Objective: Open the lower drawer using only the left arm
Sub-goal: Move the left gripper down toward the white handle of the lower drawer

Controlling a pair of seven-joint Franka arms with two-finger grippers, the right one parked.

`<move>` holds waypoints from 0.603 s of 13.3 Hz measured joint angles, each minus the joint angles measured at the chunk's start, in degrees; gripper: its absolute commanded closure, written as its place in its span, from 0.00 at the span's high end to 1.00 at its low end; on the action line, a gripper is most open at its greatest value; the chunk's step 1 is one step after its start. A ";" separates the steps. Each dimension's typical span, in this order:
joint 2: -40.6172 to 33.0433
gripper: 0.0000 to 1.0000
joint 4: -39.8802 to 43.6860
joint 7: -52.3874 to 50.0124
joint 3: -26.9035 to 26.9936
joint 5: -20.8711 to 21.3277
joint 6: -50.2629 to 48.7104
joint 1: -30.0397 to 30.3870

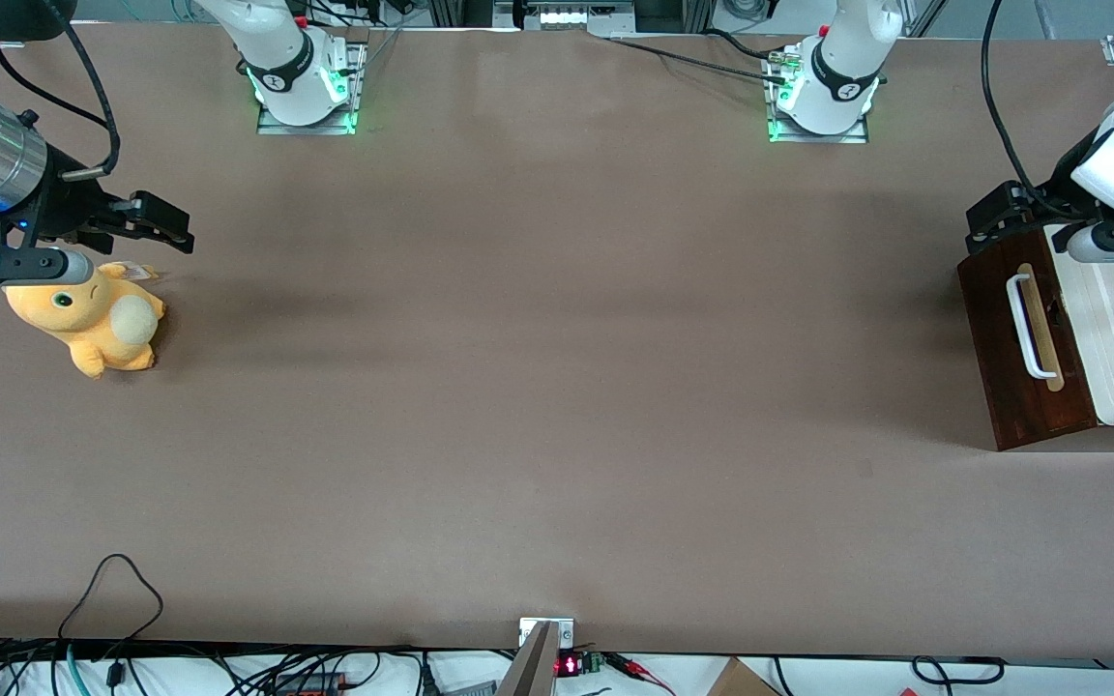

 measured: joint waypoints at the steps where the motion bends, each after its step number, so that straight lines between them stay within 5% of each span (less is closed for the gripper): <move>1: 0.00 1.00 0.00 0.00 0.00 0.00 -0.17 0.03; 8: 0.08 1.00 1.02 2.91 -0.28 0.00 -1.33 0.15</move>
